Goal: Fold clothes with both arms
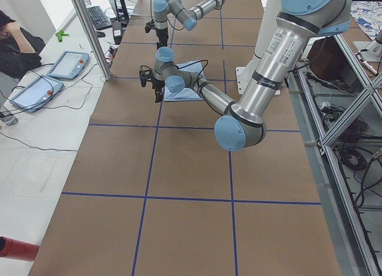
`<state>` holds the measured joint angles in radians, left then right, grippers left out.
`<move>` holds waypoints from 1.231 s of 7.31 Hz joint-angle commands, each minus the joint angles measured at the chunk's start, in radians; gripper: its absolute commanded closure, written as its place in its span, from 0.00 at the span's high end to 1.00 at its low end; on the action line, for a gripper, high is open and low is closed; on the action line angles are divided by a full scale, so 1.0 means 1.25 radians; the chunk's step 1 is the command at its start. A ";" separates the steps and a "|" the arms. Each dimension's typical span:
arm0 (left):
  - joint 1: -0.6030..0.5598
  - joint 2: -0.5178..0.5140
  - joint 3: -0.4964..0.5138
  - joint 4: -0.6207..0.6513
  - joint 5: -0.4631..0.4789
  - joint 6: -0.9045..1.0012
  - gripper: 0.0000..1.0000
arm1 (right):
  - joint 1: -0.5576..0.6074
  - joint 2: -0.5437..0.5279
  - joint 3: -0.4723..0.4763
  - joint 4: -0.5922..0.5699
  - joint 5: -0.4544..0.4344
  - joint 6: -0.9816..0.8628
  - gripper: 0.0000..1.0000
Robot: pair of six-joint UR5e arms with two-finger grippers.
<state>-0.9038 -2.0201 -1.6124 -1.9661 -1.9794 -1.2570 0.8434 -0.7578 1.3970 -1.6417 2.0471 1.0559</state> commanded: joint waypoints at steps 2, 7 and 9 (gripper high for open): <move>-0.224 0.137 -0.007 0.020 -0.096 0.451 1.00 | 0.206 -0.229 0.123 -0.032 0.085 -0.425 1.00; -0.501 0.336 -0.001 0.118 -0.195 1.079 1.00 | 0.524 -0.574 0.170 -0.033 0.250 -0.951 1.00; -0.552 0.361 -0.004 0.179 -0.225 1.192 1.00 | 0.555 -0.615 0.176 -0.026 0.257 -0.963 1.00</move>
<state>-1.5523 -1.5937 -1.6180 -1.7847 -2.2307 0.1514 1.5090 -1.4858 1.6106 -1.6793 2.3589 -0.1248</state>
